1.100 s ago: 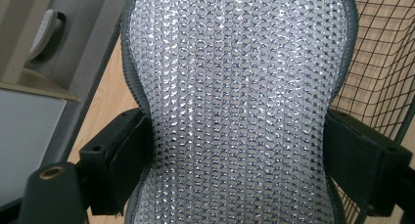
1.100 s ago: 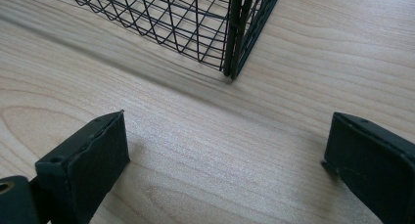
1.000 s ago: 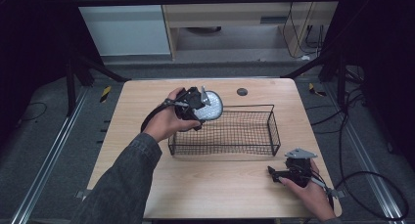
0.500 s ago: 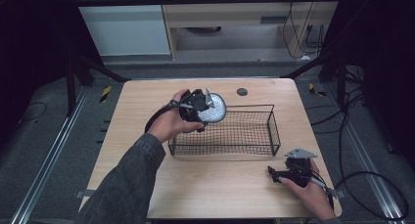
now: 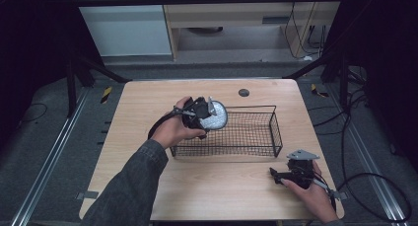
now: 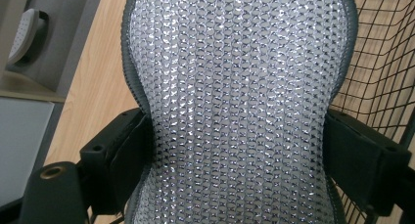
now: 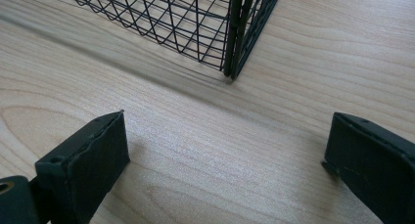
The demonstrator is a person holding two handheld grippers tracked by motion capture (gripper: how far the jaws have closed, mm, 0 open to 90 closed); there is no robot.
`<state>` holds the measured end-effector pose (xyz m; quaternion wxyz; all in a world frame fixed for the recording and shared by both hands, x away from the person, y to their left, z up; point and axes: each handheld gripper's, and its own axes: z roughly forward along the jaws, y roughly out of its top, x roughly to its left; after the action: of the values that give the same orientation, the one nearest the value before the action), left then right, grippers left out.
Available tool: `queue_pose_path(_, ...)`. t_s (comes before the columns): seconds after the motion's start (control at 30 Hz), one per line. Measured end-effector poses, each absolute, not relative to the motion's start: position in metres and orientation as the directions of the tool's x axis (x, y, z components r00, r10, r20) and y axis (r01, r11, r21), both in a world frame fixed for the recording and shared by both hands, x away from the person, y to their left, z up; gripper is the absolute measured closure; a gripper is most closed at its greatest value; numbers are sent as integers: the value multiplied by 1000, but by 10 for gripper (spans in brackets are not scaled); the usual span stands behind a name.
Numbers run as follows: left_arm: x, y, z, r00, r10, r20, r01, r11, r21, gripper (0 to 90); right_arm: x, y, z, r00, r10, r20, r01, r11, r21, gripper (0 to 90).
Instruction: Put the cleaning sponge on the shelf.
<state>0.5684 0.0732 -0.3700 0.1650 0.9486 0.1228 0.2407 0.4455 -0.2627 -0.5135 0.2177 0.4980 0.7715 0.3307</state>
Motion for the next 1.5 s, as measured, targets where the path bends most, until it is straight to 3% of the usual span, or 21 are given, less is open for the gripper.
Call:
queue_pose_path(0.5, 571, 73, -382, 856, 317, 408, 169, -918, 359, 139, 445, -263, -513, -408, 913, -5, 626, 284, 726, 27)
queue_pose_path(0.83, 573, 82, -382, 853, 389, 347, 230, -878, 420, 44, 445, -263, -513, -409, 912, -6, 625, 285, 727, 27)
queue_pose_path(1.07, 572, 86, -383, 863, 407, 301, 251, -860, 443, 51, 446, -263, -513, -410, 912, -8, 625, 287, 726, 25)
queue_pose_path(1.5, 567, 84, -381, 866, 396, 304, 232, -859, 457, 93, 446, -262, -513, -411, 912, -7, 624, 287, 726, 24)
